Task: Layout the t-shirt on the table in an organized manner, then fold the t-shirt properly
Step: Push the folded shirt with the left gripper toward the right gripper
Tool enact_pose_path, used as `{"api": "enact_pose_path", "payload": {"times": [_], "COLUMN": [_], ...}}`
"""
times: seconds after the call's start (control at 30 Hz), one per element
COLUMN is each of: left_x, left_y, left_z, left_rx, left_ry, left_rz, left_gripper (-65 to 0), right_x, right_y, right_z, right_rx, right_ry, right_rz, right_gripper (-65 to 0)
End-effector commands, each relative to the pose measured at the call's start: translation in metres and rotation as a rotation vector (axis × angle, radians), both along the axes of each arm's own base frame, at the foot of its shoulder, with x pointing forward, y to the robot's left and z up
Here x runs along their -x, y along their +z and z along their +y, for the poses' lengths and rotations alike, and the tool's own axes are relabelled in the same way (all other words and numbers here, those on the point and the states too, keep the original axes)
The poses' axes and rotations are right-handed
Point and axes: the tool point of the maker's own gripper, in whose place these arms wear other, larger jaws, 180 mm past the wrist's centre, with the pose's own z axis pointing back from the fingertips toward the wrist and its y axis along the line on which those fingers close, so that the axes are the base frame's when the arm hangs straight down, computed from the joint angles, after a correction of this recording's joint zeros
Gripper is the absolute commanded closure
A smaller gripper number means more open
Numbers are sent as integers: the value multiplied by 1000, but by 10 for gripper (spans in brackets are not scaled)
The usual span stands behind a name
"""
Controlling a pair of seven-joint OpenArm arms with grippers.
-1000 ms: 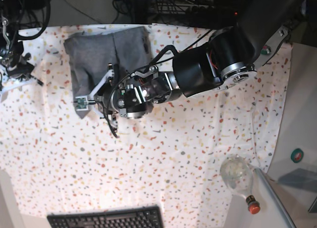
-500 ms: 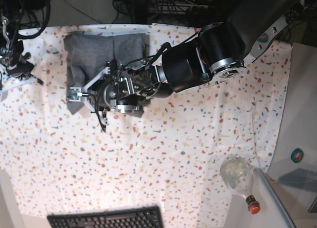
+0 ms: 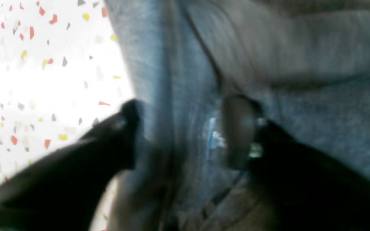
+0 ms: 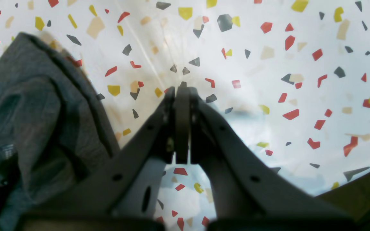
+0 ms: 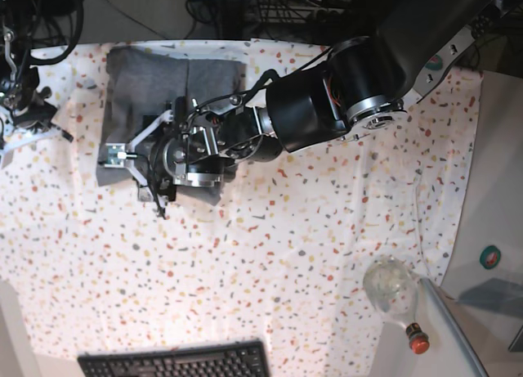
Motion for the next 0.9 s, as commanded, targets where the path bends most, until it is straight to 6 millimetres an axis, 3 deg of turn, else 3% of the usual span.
{"api": "enact_pose_path", "payload": {"times": [0.0, 0.1, 0.23, 0.33, 0.4, 0.47, 0.53, 0.63, 0.73, 0.87], "left_x": [-7, -17, -44, -70, -82, -85, -82, -64, -34, 9], "left_y": [21, 40, 90, 131, 143, 136, 112, 70, 43, 41], "left_z": [-18, -22, -24, 0, 35, 74, 118, 184, 240, 284], "left_rx": [44, 61, 166, 278, 352, 411, 426, 359, 286, 368], "left_ry": [-16, 40, 171, 338, 494, 648, 803, 959, 1054, 1188], "left_rz": [-29, -33, -38, -27, 10, 61, 119, 164, 184, 270], "left_gripper": [-477, -551, -556, -556, -555, -543, -459, -242, 0, 0], "right_x": [-9, -8, -9, -10, -18, -24, -27, -30, -30, -17], "right_y": [11, 10, 10, 14, 23, 28, 28, 29, 29, 33], "right_z": [-7, -7, -6, -4, 3, 13, 20, 26, 38, 52], "right_rx": [30, 30, 30, 29, 26, 15, 4, -4, -26, -43], "right_ry": [12, 12, 15, 24, 61, 137, 194, 236, 267, 319], "right_rz": [-37, -36, -36, -48, -81, -107, -116, -126, -141, -151], "right_gripper": [0, 0, 0, 0, 0, 0, 0, 0, 0, 0]}}
